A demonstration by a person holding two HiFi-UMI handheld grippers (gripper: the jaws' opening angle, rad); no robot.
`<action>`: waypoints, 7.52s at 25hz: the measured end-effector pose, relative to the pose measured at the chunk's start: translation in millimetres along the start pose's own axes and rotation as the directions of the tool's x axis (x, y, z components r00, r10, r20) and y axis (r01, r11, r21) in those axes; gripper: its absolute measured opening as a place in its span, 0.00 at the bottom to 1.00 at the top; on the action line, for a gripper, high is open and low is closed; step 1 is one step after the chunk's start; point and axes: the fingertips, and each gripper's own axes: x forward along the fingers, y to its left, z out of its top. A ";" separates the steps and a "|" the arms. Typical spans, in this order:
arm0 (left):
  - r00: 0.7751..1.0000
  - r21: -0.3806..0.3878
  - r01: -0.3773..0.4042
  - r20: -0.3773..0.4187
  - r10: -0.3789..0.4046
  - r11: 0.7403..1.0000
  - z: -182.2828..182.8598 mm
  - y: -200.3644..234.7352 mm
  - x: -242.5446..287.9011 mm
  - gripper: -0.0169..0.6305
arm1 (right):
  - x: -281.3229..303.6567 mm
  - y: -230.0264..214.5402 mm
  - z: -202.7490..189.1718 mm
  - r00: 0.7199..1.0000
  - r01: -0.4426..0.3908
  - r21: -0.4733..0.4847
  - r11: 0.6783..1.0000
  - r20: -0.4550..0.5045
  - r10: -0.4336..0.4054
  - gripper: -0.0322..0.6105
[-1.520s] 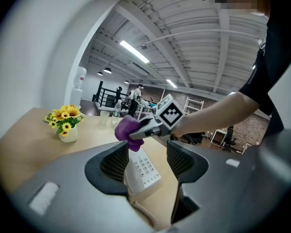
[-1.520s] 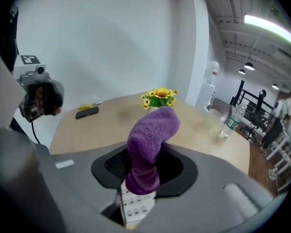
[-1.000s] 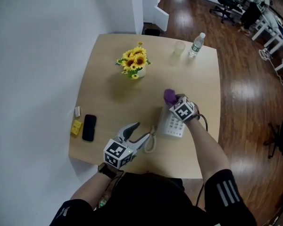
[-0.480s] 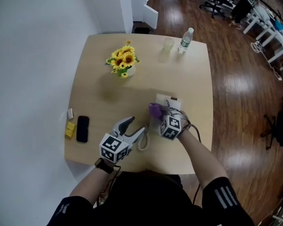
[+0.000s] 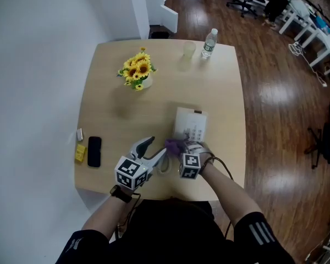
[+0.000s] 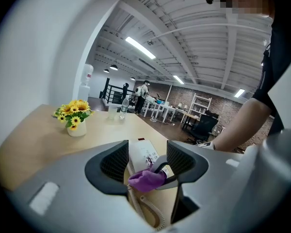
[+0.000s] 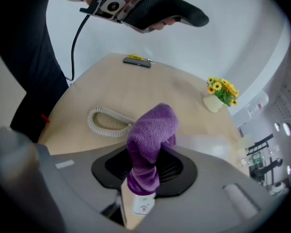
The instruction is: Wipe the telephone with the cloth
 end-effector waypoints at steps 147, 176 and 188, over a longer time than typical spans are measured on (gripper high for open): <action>0.779 -0.394 0.576 0.529 -0.336 0.716 82.7 -25.0 -85.4 0.36 | -75.1 -162.2 -2.5 0.977 0.119 0.394 0.911 0.118 -0.178 0.26; 0.785 -0.451 0.581 0.531 -0.320 0.678 66.7 -13.0 -73.9 0.36 | 27.1 -28.3 -6.7 1.000 -0.015 0.262 0.965 0.011 0.012 0.25; 0.808 -0.463 0.554 0.501 -0.311 0.692 62.4 -15.1 -64.5 0.36 | 15.3 1.3 3.1 0.981 -0.195 0.326 0.925 0.060 0.186 0.25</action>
